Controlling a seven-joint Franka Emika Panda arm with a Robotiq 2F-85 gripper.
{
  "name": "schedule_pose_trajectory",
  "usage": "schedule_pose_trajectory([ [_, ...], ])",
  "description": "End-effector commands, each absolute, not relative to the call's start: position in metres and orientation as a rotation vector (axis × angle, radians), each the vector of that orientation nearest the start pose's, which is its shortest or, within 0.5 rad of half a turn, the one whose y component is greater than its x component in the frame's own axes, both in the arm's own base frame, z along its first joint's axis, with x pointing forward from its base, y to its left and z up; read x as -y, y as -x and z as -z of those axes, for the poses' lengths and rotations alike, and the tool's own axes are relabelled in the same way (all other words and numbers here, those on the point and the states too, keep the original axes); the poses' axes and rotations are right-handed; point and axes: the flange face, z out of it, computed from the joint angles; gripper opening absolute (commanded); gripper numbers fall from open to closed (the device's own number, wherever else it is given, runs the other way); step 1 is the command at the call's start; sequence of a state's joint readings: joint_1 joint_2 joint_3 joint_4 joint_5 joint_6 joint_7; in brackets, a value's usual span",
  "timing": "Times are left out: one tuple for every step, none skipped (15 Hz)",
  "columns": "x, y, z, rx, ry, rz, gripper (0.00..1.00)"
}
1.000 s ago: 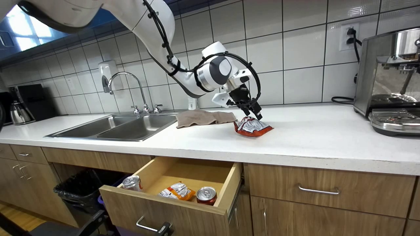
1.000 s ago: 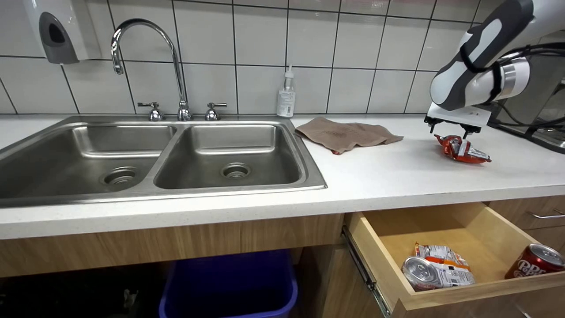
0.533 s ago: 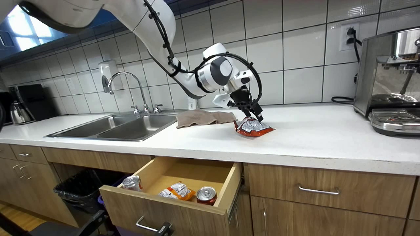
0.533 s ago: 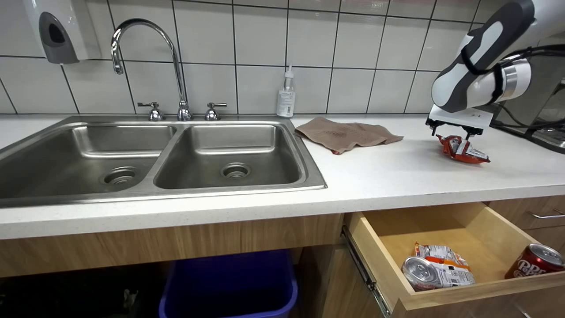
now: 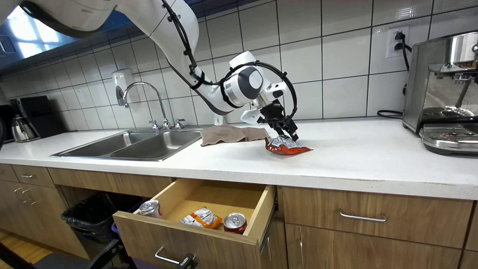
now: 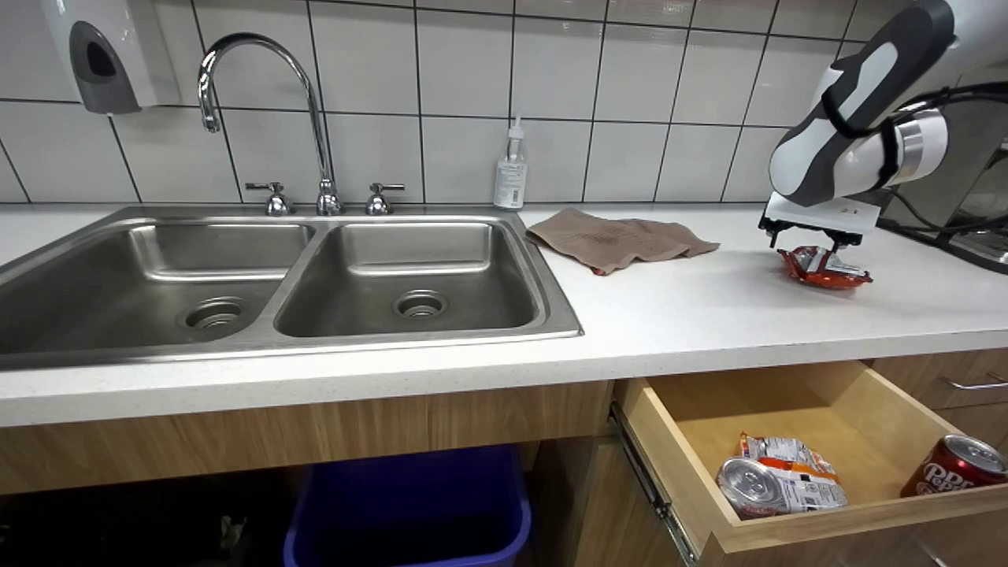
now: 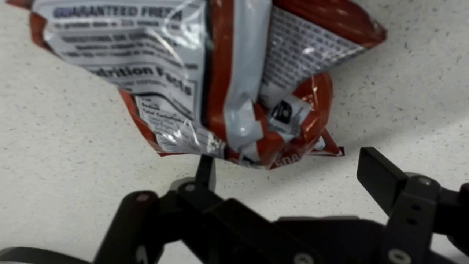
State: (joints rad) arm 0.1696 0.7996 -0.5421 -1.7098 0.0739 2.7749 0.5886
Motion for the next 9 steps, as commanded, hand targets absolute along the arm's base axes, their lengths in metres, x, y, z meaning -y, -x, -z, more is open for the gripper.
schedule_pose_trajectory([
  [0.190,-0.661,-0.221,-1.308,3.065,0.651,1.00],
  [0.186,-0.659,-0.220,-1.301,3.068,0.645,1.00],
  [0.182,-0.657,-0.220,-1.291,3.072,0.640,1.00],
  [0.177,-0.655,-0.220,-1.282,3.076,0.636,1.00],
  [0.172,-0.652,-0.219,-1.271,3.080,0.628,1.00],
  [0.167,-0.649,-0.219,-1.260,3.085,0.621,1.00],
  [0.161,-0.646,-0.217,-1.248,3.091,0.611,1.00],
  [0.156,-0.643,-0.217,-1.236,3.095,0.603,1.00],
  [0.150,-0.639,-0.216,-1.225,3.099,0.594,1.00],
])
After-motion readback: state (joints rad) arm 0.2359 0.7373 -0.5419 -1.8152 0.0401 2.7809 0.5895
